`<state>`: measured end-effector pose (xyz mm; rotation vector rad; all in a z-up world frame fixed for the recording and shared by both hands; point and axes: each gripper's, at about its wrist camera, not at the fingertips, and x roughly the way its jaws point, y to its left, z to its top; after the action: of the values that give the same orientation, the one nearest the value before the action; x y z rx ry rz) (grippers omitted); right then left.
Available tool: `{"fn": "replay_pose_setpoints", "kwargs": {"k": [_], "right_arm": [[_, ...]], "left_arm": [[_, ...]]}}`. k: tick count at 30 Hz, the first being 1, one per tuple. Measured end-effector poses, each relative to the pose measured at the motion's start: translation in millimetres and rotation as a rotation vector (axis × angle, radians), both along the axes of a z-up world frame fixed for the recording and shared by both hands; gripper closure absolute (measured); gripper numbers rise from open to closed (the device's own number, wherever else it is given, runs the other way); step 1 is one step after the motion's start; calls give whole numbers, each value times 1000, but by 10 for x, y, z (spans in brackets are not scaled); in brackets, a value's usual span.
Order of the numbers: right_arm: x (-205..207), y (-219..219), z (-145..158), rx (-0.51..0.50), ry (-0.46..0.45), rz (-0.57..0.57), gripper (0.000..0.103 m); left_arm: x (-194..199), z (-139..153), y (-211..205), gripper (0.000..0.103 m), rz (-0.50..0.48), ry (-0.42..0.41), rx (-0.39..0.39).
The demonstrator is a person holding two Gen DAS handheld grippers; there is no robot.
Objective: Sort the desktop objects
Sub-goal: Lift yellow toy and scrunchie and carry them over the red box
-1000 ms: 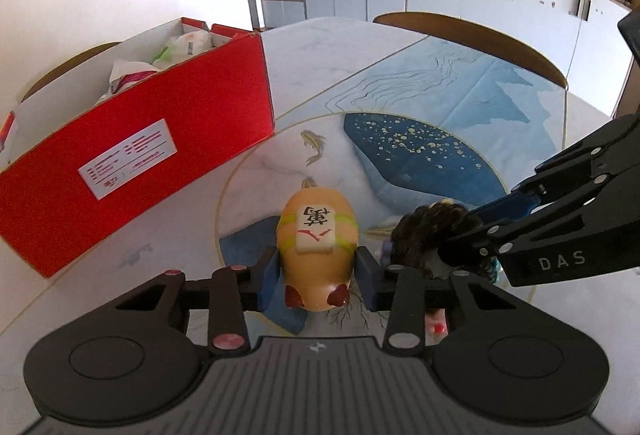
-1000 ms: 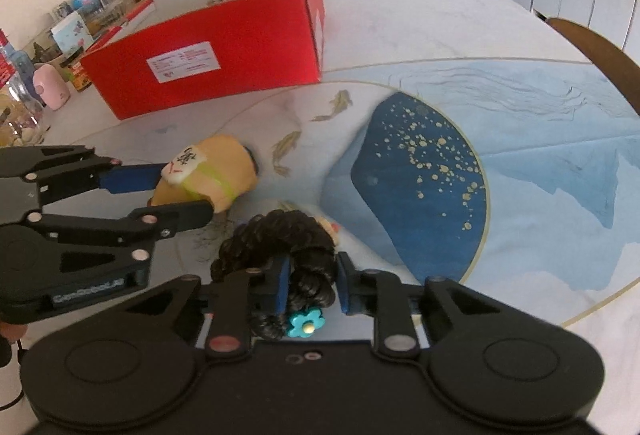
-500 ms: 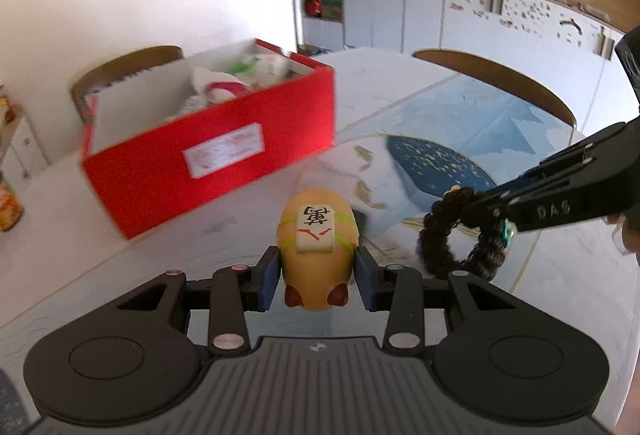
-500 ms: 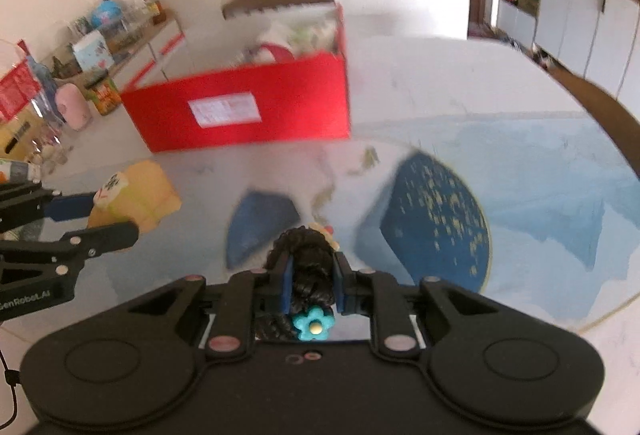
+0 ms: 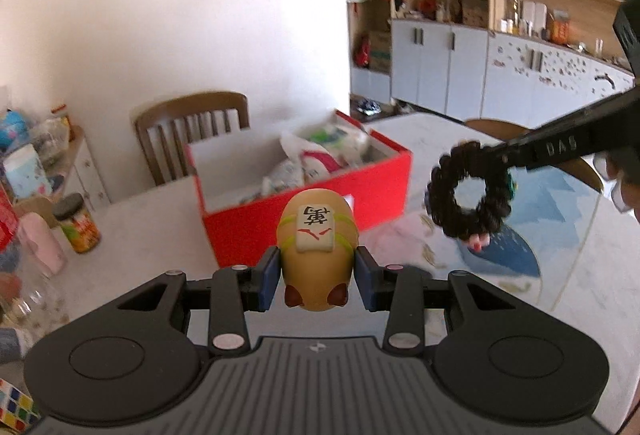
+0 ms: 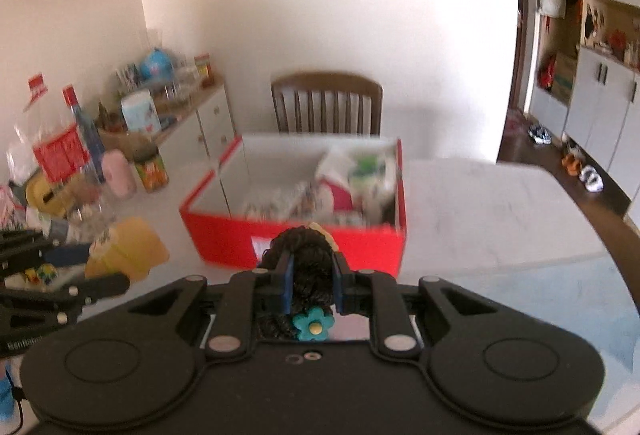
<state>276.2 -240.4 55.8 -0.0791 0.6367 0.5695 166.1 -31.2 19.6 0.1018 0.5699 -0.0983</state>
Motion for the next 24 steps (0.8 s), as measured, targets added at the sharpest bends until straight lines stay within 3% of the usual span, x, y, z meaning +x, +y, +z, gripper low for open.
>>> {"fn": "replay_pose_setpoints", "kwargs": {"k": [12,24], "right_arm": [[637,273,315,3,-93,66,0],[1235,411,141,31,-63,101,0]], "left_arm": [[505,251,123,65,51,-67,35],[1086,98,143,65,83,-19,52]]}}
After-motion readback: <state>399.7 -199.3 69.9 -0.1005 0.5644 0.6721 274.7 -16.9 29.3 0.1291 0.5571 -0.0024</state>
